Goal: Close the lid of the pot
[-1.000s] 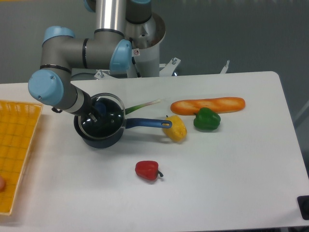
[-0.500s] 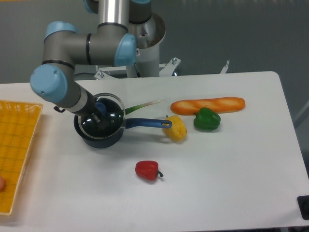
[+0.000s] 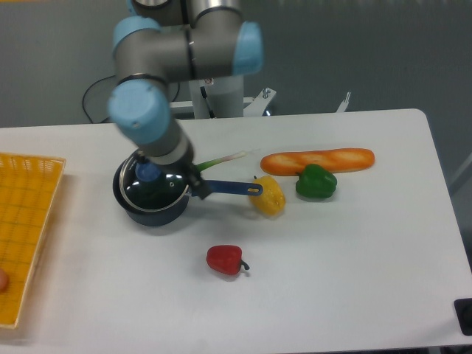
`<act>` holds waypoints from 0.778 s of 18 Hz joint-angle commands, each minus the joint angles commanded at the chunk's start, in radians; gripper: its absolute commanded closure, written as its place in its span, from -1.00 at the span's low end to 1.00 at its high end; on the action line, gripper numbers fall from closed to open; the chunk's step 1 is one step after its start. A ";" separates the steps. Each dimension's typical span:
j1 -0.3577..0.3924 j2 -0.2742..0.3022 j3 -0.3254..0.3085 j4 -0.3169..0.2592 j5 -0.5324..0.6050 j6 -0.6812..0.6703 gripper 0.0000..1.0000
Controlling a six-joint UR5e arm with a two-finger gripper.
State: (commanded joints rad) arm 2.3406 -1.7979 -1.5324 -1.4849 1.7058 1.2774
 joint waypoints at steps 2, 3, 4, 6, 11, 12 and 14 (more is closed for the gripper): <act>0.066 0.014 0.000 0.000 0.000 0.086 -1.00; 0.103 0.015 0.000 0.000 0.000 0.132 -1.00; 0.138 0.017 0.000 0.000 0.000 0.182 -1.00; 0.213 0.015 -0.005 0.000 0.002 0.275 -1.00; 0.431 -0.020 0.008 0.047 -0.017 0.509 -1.00; 0.469 -0.034 0.008 0.075 -0.024 0.564 -1.00; 0.526 -0.040 0.009 0.103 -0.025 0.640 -1.00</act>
State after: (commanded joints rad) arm 2.8667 -1.8377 -1.5233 -1.3822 1.6813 1.9172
